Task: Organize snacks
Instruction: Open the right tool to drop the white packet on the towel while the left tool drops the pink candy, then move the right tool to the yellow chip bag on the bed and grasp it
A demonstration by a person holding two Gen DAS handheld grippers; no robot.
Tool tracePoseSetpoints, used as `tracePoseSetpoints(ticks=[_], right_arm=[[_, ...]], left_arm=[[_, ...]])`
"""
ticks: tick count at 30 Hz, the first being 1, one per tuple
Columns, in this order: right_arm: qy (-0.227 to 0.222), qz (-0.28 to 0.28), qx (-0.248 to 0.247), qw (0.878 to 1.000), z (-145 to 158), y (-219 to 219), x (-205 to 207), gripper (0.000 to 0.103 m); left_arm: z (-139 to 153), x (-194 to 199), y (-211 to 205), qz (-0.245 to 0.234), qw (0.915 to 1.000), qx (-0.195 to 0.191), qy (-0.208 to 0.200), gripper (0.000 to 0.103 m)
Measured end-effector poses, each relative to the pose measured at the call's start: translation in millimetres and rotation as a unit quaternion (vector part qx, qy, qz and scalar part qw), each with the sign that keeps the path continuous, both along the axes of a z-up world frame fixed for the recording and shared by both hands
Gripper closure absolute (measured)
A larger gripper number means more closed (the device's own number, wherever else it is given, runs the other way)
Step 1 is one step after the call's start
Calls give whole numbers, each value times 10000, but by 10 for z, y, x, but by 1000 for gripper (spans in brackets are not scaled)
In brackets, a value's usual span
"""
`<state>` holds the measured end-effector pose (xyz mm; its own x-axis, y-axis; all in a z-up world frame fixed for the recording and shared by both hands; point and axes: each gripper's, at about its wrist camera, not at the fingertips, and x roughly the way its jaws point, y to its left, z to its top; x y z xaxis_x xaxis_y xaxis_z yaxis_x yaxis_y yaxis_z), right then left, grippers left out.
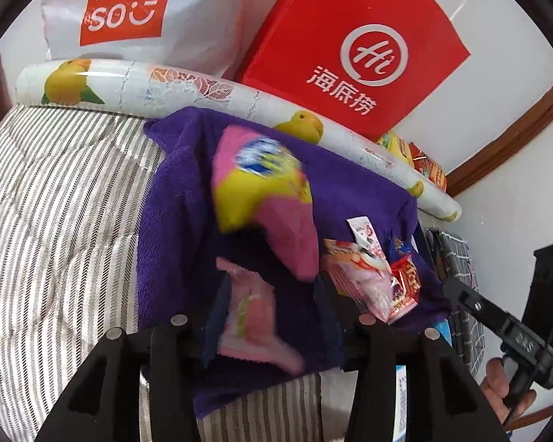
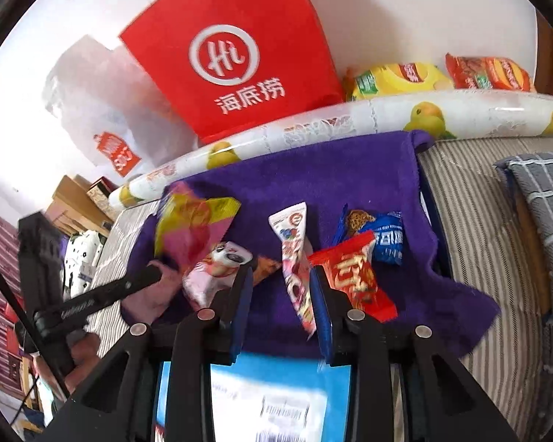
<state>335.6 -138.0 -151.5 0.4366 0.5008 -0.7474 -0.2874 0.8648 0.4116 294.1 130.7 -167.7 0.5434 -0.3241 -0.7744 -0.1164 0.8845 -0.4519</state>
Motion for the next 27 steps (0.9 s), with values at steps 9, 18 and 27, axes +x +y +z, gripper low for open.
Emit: tracePoseSetpoints(ticks=[9,18,27], right_arm=[[-346,215,-283,9988,258,-18,-665,69],[-402,436,-369,9976,218,-47,-1325,54],[-234,827,-319,9958,-42,-124,-1981,51]], left_arm=[[251,-324,-85,-26,9999,-22,-161,57],[468,-854,-127,-114,9992,168,-339,57],[535,-1300,-112,-137,9987,227,-433,56]])
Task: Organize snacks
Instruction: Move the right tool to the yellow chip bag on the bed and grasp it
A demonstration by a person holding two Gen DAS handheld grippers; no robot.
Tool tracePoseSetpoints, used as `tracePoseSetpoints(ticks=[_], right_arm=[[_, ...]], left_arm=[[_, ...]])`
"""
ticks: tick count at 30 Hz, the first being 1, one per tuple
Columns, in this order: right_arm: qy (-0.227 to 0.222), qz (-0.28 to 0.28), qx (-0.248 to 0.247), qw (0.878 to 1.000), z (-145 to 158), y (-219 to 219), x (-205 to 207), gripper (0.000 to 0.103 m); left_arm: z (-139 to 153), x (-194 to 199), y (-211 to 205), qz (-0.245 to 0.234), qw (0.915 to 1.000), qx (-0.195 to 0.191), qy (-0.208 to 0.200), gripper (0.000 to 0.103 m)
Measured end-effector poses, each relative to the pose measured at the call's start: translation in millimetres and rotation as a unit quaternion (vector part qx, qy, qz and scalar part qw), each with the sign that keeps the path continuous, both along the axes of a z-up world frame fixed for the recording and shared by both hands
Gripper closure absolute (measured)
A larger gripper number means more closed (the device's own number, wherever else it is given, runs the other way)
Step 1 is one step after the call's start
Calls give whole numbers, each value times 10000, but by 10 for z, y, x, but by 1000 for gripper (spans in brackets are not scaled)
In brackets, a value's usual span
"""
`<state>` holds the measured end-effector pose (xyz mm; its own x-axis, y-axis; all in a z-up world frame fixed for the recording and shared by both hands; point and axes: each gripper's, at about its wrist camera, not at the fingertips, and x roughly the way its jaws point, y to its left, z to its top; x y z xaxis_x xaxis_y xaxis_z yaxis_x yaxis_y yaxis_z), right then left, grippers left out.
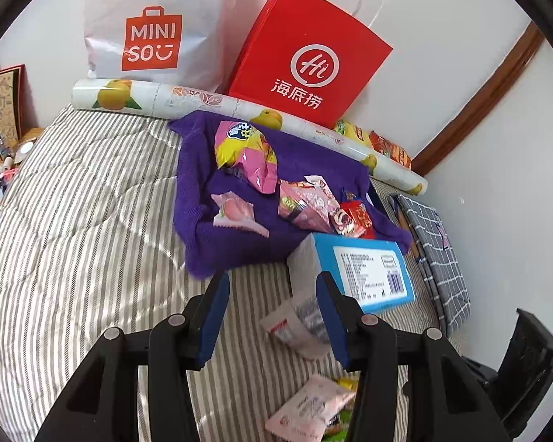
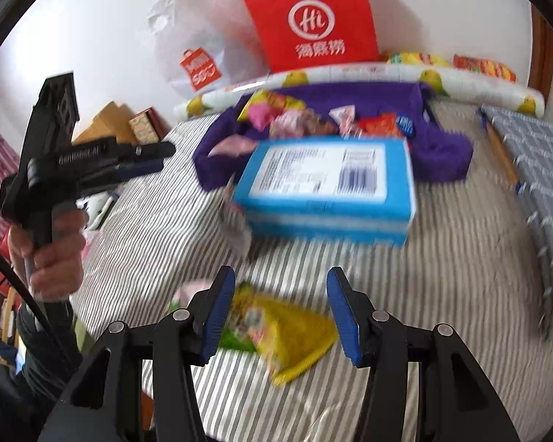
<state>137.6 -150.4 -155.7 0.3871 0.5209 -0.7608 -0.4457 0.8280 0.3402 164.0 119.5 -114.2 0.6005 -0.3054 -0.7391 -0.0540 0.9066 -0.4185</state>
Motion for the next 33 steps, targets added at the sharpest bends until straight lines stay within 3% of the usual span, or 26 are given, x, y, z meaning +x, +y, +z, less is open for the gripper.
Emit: tracePoseSetpoints(ticks=[8,16,25,33], right_arm=[[-163,275,-640,9974,-239,118,-208,51],[-96,284,-775,9965,-428,214,-153,50],[-594,378,-1177,9905,-407,401,-106,42],[-579,264,-996,9930,-505,445,81,38]], left_arm=[[13,-216,-4,-56,9999,-14,-85,55],[-113,-341,-6,-90,9999,132,19,55],[-115,-397,-77,-176,9997,184,6,55],[-168,-430,-146,-271,9992,281,74,55]])
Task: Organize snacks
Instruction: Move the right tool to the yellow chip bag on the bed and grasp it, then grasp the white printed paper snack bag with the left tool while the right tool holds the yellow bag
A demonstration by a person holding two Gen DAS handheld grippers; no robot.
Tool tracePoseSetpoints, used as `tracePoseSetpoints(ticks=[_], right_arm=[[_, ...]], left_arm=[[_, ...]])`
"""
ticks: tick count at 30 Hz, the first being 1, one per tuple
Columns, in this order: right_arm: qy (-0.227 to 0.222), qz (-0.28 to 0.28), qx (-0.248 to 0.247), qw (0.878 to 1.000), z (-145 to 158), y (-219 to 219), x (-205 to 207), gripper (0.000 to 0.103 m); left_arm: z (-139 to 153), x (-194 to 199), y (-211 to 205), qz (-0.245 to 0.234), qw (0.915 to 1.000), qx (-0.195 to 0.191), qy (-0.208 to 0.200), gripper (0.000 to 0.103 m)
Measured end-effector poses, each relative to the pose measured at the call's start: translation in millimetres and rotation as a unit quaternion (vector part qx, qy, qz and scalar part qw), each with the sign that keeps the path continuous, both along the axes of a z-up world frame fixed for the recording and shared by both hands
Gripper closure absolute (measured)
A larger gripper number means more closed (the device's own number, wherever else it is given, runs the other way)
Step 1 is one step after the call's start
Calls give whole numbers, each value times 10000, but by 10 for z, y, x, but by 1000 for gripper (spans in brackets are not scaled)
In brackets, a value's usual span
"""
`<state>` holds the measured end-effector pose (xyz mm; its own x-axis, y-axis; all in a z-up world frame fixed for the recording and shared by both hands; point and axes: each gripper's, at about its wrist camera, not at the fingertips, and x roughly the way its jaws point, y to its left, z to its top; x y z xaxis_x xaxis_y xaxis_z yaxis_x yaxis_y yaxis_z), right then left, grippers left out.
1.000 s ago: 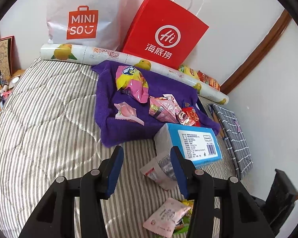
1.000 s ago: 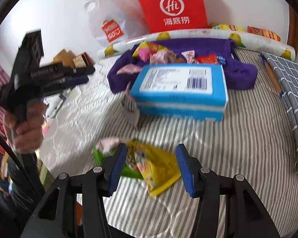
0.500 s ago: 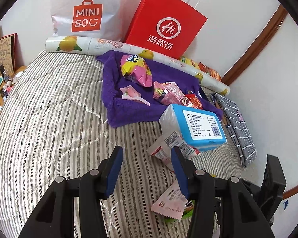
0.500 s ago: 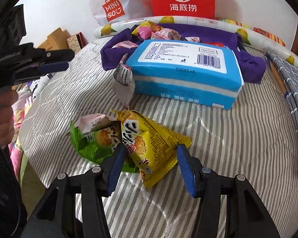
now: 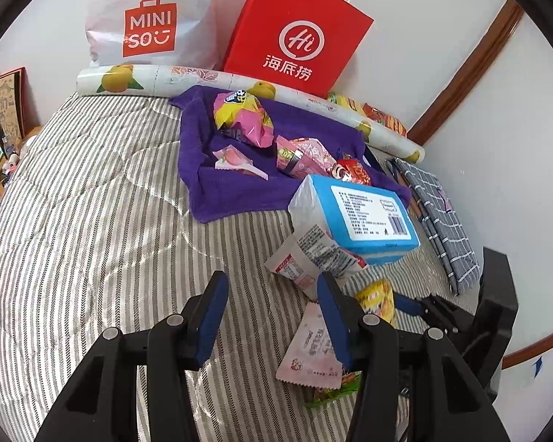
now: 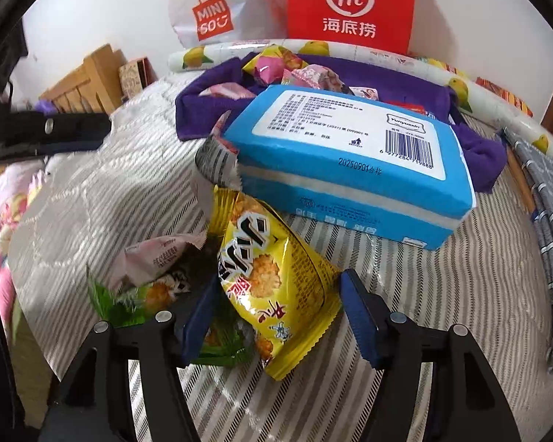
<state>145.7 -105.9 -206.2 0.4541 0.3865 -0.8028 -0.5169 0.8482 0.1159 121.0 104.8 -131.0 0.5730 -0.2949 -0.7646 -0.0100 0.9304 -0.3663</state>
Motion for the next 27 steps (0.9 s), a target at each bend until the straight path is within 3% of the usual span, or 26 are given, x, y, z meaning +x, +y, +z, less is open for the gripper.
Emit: tracePoseSetpoints(ticks=[6,21,27], right_arm=[[-133,-65,334,9993,38,-96,-12,43],[-360,-467,618,9963,189,-601,-128,47],[-423,-656,653,9948,196,-788,-76,47]], left_arm=[[-77,-11,-117,-154,9999,-14,74,55],[-230,233,-490,-622,9979,15,175,55],[-261,337,-577,-877,9958,243,25,45]])
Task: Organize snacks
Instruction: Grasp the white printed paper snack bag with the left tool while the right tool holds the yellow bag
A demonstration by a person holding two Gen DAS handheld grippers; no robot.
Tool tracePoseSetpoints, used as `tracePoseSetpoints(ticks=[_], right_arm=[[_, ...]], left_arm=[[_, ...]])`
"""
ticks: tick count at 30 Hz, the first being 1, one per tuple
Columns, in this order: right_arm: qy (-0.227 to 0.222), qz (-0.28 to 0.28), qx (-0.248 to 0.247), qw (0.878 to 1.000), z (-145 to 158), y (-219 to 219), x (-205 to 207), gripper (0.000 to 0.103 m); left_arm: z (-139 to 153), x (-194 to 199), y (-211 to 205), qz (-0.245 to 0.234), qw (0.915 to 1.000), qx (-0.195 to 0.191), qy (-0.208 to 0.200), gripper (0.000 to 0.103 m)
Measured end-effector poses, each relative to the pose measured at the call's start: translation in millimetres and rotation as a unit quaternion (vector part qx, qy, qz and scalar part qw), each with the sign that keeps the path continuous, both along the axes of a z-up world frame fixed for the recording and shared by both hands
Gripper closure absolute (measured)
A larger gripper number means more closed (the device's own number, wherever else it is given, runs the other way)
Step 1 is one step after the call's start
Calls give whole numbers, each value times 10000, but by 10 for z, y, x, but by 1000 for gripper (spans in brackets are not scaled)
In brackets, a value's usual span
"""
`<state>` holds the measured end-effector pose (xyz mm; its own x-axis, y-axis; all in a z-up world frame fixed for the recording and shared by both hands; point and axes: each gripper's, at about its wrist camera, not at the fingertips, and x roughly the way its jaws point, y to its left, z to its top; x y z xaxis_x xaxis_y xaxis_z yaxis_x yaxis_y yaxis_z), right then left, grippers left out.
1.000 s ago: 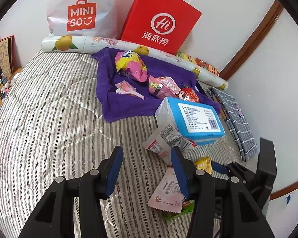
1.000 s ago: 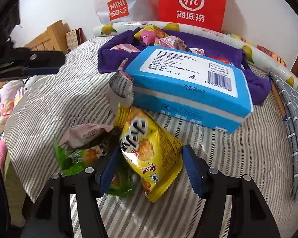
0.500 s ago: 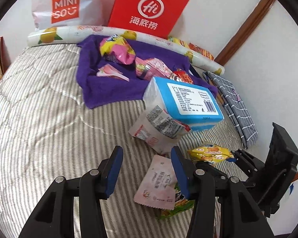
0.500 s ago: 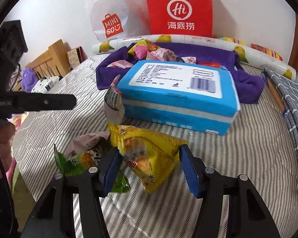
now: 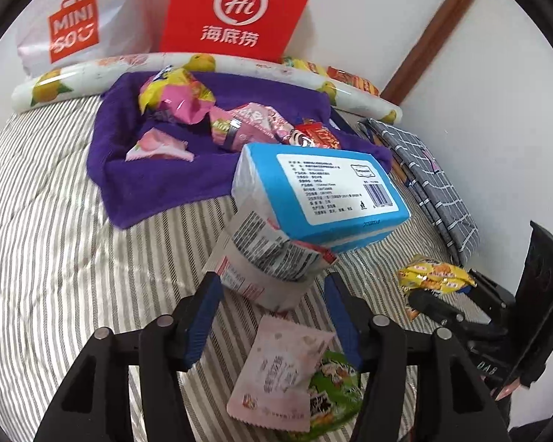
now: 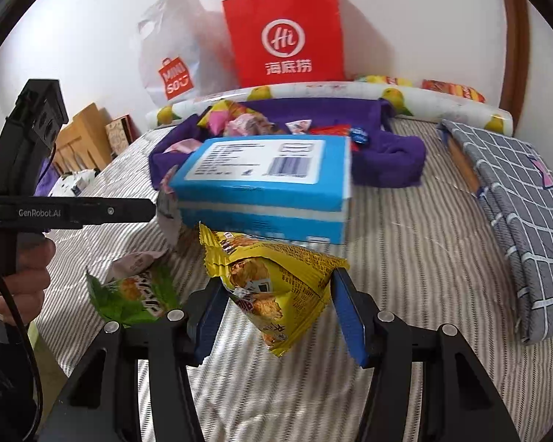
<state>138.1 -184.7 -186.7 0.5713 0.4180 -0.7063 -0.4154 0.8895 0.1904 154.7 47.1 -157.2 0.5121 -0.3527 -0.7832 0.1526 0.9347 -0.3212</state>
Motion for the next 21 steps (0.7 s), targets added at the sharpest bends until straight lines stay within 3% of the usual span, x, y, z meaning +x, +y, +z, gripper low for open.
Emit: tracePoseSetpoints(ticks=[4,14,21], right_arm=[[106,-107,98,9998,-47,-108,56,47],[199,-280,198,9992,-105,-216,143,47],[242,-290,166,9991,-120,-205,161,47]], left_arm=[[-13,45,-76,-226,9992,287,-155,36],[-179,213,-233,-598,9946,845,-60,36],[-243,272,-262,-549,9938,963,-19,34]])
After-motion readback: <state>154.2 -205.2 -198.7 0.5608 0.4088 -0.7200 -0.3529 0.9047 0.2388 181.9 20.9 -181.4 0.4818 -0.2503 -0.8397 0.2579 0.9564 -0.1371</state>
